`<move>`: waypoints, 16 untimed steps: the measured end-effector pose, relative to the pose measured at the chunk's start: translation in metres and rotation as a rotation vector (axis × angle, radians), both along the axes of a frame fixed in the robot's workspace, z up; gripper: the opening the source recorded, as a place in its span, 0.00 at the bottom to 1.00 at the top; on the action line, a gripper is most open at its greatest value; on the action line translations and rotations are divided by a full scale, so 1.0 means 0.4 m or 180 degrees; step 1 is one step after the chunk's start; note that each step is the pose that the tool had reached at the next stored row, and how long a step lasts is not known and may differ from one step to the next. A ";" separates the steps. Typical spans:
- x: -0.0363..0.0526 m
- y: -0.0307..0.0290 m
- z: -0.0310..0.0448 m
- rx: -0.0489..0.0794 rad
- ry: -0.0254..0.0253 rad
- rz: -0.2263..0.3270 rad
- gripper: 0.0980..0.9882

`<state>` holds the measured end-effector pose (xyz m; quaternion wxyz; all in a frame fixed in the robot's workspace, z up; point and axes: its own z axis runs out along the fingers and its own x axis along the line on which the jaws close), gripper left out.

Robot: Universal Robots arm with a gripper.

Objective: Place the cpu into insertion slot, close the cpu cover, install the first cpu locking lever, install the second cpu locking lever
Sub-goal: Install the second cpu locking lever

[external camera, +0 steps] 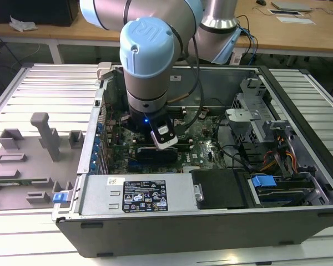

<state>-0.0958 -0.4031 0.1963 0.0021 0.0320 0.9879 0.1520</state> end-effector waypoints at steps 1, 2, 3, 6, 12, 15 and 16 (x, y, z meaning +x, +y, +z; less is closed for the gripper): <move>0.000 0.000 0.001 0.0000 0.0000 0.0000 0.01; 0.000 0.000 0.001 0.0001 -0.0001 0.0000 0.01; 0.000 0.000 0.001 0.0001 -0.0001 0.0000 0.01; 0.000 0.000 -0.002 0.0000 0.0000 0.0000 0.01; 0.000 0.000 -0.009 -0.0007 0.0000 0.0000 0.01; 0.000 0.000 -0.012 -0.0009 0.0001 0.0001 0.01; 0.000 0.000 -0.013 -0.0009 0.0001 0.0001 0.01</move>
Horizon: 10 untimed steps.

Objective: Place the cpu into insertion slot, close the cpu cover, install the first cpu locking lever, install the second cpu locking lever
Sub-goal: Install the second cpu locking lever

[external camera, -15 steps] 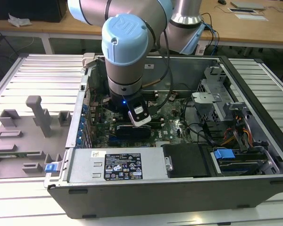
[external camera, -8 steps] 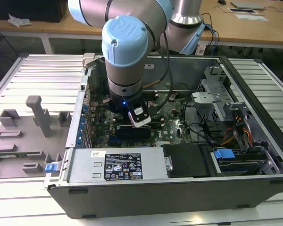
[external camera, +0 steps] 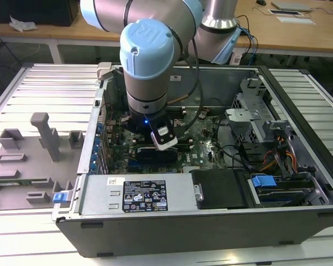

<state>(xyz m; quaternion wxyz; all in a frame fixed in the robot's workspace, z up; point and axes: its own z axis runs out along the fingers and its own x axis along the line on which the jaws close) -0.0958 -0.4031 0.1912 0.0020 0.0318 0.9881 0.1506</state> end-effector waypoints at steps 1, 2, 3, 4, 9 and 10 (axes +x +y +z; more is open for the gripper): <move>0.000 0.000 0.000 0.0001 -0.0001 0.0001 0.01; 0.000 0.000 0.000 0.0001 -0.0001 0.0001 0.01; 0.000 0.000 0.000 0.0001 -0.0001 0.0001 0.01; 0.000 0.000 0.001 0.0001 -0.0001 0.0001 0.01; 0.000 0.000 0.018 -0.0001 0.0000 0.0001 0.01; 0.000 0.000 0.020 0.0000 -0.0001 0.0001 0.01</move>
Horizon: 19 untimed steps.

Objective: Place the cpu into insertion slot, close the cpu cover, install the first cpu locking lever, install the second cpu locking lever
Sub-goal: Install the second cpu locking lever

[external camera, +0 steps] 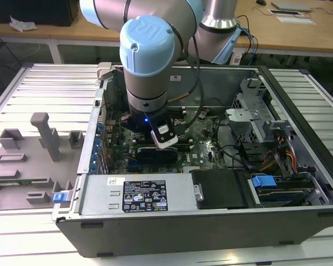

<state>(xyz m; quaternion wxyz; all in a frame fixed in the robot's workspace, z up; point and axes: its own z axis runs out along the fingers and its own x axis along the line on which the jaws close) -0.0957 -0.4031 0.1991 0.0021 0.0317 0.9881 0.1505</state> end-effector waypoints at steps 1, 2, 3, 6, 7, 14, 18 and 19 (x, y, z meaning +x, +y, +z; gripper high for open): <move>0.000 0.000 0.002 -0.0001 0.0000 0.0000 0.01; 0.000 0.000 0.004 -0.0001 0.0000 0.0000 0.01; 0.000 0.000 0.006 -0.0002 0.0000 0.0000 0.01; 0.000 0.005 0.006 -0.0005 0.0000 0.0000 0.01; 0.000 0.008 0.006 -0.0006 0.0000 0.0000 0.01; 0.000 0.014 0.006 -0.0007 0.0000 0.0000 0.01; 0.000 0.014 0.002 -0.0005 -0.0001 0.0000 0.01; 0.000 0.014 0.002 -0.0006 0.0000 0.0000 0.01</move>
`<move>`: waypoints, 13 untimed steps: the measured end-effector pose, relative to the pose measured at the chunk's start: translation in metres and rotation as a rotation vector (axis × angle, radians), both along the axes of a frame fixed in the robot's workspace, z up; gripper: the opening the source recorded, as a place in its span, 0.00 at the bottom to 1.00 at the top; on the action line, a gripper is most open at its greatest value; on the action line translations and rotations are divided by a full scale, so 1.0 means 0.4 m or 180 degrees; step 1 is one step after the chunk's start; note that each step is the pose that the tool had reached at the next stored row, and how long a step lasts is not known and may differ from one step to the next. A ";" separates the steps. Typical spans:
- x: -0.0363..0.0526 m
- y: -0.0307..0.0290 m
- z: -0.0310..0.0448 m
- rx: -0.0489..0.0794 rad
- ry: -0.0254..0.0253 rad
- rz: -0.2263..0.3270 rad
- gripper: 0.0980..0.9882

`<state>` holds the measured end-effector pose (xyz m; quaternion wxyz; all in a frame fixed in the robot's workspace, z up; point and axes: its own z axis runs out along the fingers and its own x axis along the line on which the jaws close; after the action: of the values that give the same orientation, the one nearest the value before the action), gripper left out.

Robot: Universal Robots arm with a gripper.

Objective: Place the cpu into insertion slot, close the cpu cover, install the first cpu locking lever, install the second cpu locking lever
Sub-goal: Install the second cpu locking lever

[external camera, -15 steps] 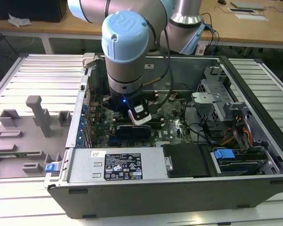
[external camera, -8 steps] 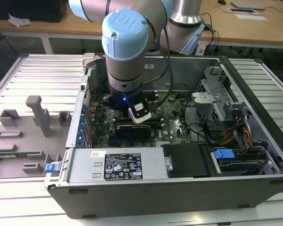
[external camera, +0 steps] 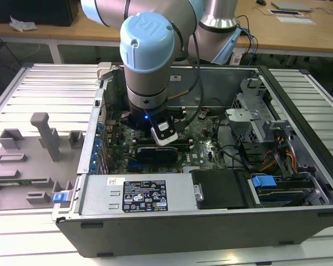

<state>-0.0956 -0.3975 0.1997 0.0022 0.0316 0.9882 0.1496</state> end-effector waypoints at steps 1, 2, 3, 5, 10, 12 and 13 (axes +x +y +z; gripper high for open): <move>0.000 0.000 0.000 -0.0001 0.0000 0.0000 0.01; 0.000 0.000 0.000 -0.0001 0.0000 0.0000 0.01; 0.000 0.000 0.000 -0.0001 0.0001 0.0000 0.01; 0.000 0.000 0.007 0.0000 0.0000 0.0000 0.01; 0.000 0.000 0.054 -0.0001 0.0000 0.0000 0.01; 0.000 0.000 0.075 -0.0001 0.0001 0.0000 0.01; 0.000 0.000 0.085 -0.0001 0.0000 0.0000 0.01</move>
<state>-0.0956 -0.3975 0.2338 0.0022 0.0317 0.9883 0.1494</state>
